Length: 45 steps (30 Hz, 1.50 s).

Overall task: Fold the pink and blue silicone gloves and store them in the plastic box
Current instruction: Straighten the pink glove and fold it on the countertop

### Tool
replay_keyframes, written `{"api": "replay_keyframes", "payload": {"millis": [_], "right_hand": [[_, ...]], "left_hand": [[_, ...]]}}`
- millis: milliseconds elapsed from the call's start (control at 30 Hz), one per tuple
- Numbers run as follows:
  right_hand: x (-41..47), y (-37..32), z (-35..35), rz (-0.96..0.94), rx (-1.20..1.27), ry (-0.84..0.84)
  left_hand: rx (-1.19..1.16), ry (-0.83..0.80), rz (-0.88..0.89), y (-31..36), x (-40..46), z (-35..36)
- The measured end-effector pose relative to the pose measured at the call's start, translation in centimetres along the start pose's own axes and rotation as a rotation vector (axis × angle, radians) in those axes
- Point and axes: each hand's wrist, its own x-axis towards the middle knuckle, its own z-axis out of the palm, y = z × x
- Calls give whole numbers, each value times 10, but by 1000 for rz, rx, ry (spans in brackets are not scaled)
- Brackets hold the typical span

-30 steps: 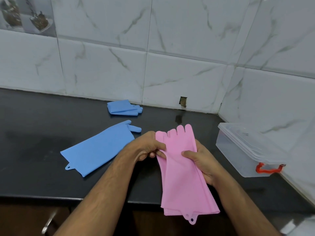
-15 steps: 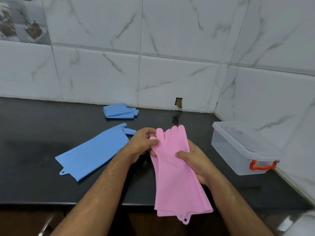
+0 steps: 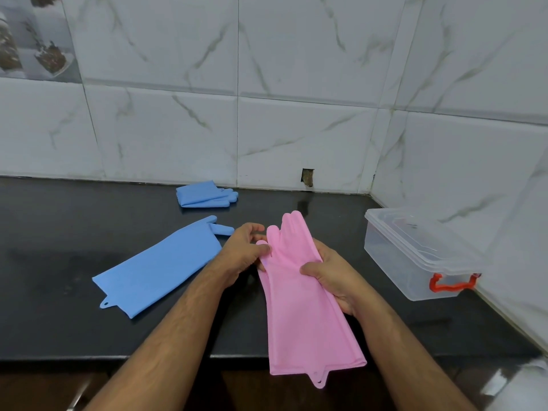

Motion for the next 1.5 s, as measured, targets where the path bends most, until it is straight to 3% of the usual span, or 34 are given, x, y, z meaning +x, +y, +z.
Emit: {"api": "replay_keyframes", "payload": {"millis": [100,233,333,767,967,1133,1500], "right_hand": [[-4,-1,4,-58,-134,134],[-6,4,9,-206,-440,465],[-8,5,2,-246,-485,589],[-2,13,-9,-198,-524,594],[2,15,-9,-174,-614,594],[0,17,-11,-177,-682,582],[-27,22,-17,-173,-432,499]], "left_hand": [[45,11,0,-2,2,-1],[57,4,4,-4,4,-1],[78,-2,4,-3,3,-1],[205,111,76,-8,6,0],[438,220,248,-10,1,3],[524,252,286,-9,-6,8],[426,239,232,-8,-38,9]]}}
